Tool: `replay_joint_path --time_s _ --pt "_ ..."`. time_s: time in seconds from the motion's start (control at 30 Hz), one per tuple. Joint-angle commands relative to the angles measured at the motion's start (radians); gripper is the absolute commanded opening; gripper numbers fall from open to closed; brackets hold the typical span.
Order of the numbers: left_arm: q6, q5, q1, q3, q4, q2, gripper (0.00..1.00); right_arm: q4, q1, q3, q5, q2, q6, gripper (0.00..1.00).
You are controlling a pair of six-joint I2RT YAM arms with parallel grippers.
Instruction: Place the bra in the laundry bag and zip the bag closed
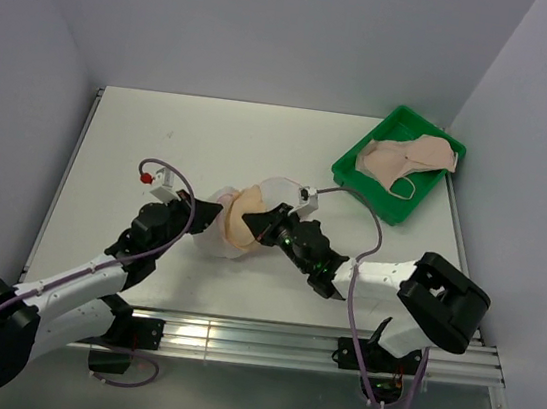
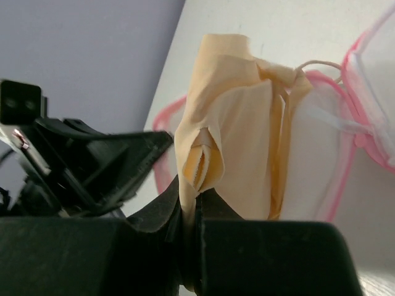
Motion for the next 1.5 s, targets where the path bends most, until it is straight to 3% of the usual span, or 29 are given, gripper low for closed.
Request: replay_joint_path --time_s 0.0,0.47,0.63,0.83,1.1,1.47 --pt "-0.006 0.001 0.007 0.005 0.059 -0.035 0.0 0.075 0.023 -0.016 0.005 -0.018 -0.031 0.0" --pt "0.014 0.114 0.006 0.054 0.106 0.028 0.0 -0.029 0.067 0.082 -0.312 0.093 -0.181 0.0" --pt "-0.005 0.2 0.006 0.051 0.142 0.025 0.0 -0.092 0.058 0.156 -0.339 0.152 -0.164 0.0" --pt "-0.036 0.239 0.007 0.013 0.096 -0.046 0.0 -0.158 0.032 0.18 -0.112 0.137 -0.098 0.0" --pt "-0.032 0.26 0.007 0.001 -0.021 -0.086 0.0 -0.198 0.026 0.217 0.081 0.088 -0.037 0.0" --pt "-0.101 0.328 0.007 0.028 0.002 -0.035 0.0 -0.247 0.029 0.389 0.247 0.326 0.103 0.0"
